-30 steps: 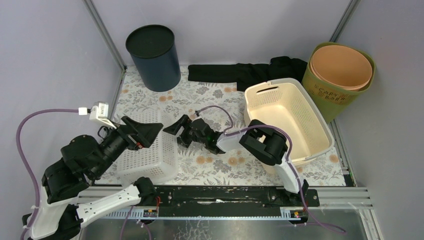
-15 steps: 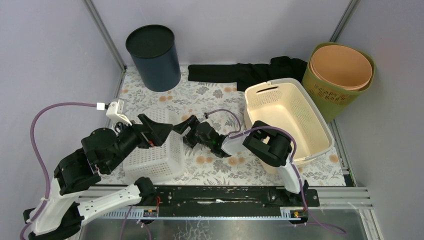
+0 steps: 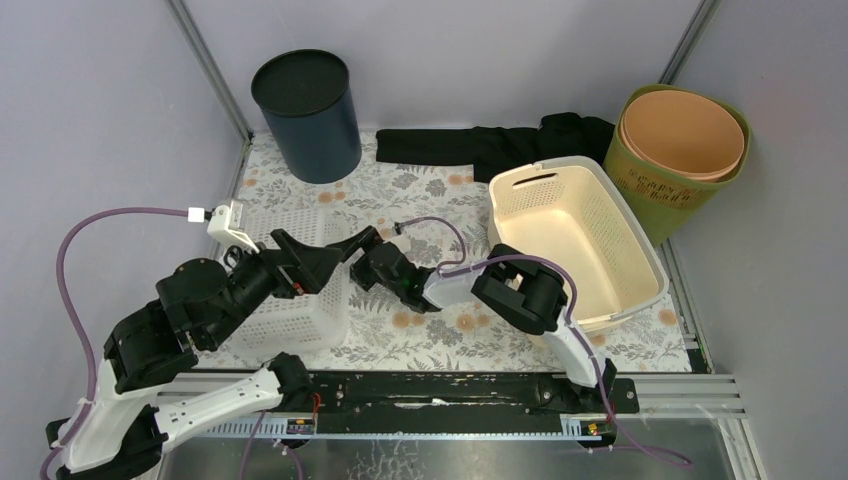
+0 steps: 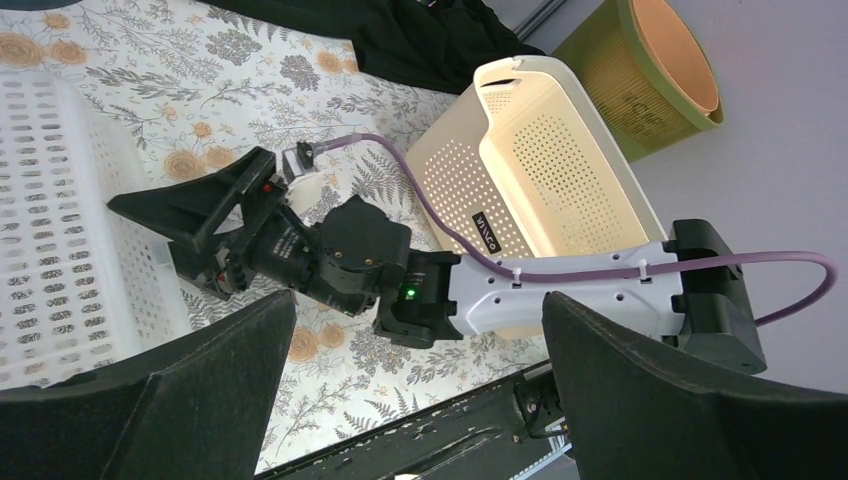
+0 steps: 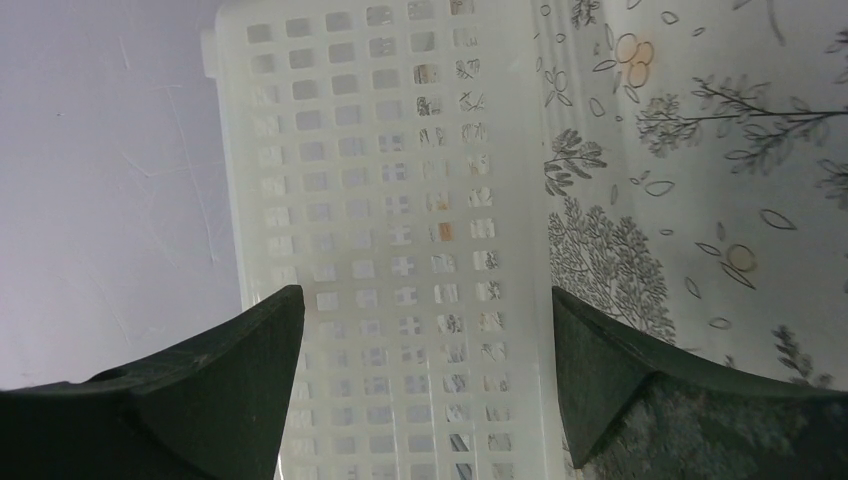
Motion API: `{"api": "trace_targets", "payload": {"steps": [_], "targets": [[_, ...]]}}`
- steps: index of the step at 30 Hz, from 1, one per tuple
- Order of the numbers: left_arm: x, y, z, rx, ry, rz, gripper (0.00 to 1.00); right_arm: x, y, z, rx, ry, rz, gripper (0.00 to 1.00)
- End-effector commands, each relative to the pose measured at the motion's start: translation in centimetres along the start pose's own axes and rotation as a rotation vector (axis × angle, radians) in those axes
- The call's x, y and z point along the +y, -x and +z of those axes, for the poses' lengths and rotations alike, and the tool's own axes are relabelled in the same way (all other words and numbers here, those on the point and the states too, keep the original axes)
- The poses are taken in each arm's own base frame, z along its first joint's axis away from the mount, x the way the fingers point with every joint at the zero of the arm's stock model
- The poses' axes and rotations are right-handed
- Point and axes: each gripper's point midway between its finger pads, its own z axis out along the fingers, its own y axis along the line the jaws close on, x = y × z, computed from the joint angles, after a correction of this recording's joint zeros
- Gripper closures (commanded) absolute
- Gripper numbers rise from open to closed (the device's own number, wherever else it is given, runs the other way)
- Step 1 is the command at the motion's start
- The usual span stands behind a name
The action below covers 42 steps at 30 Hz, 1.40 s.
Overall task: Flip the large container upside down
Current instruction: Position the container upside down at the corner of the board.
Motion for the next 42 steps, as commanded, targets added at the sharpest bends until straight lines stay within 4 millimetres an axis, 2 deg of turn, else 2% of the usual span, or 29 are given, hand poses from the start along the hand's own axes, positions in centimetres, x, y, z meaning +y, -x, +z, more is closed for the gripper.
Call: {"api": "trace_targets", "payload": {"steps": [1,7,13,17,18,24,33,37,42], "targets": [[-0.2,0.7,-0.4,-0.024,-0.015,-0.002,0.0,-2.1,-0.2,1.7,-0.065,-0.076,-0.041,0.38],[-0.1,1.0,-0.8,-0.033,-0.016,-0.006,0.0,-2.2,-1.1,3.3,-0.05,-0.074,-0.059,0.38],[0.1,1.0,-0.9,-0.034,-0.015,-0.007,0.0,-2.8,-2.7,4.7,0.014,-0.128,-0.157,0.28],[0.1,1.0,-1.0,-0.035,-0.015,-0.01,0.0,-3.5,-3.4,5.2,0.053,-0.169,-0.201,0.26],[0.1,1.0,-1.0,-0.035,-0.015,-0.011,0.0,-3.0,-3.7,5.4,0.066,-0.167,-0.21,0.26],[0.1,0.9,-1.0,-0.032,-0.017,-0.013,0.0,-4.6,-5.4,6.2,0.161,-0.236,-0.283,0.24],[0.1,1.0,-1.0,-0.034,-0.015,-0.015,0.0,-7.3,-6.9,5.9,0.297,-0.332,-0.409,0.19],[0.0,1.0,-1.0,-0.034,-0.014,-0.012,0.0,-7.8,-7.3,5.4,0.363,-0.354,-0.437,0.18],[-0.1,1.0,-0.8,-0.029,-0.011,-0.006,0.0,-8.9,-6.7,3.9,0.407,-0.401,-0.492,0.16]]}}
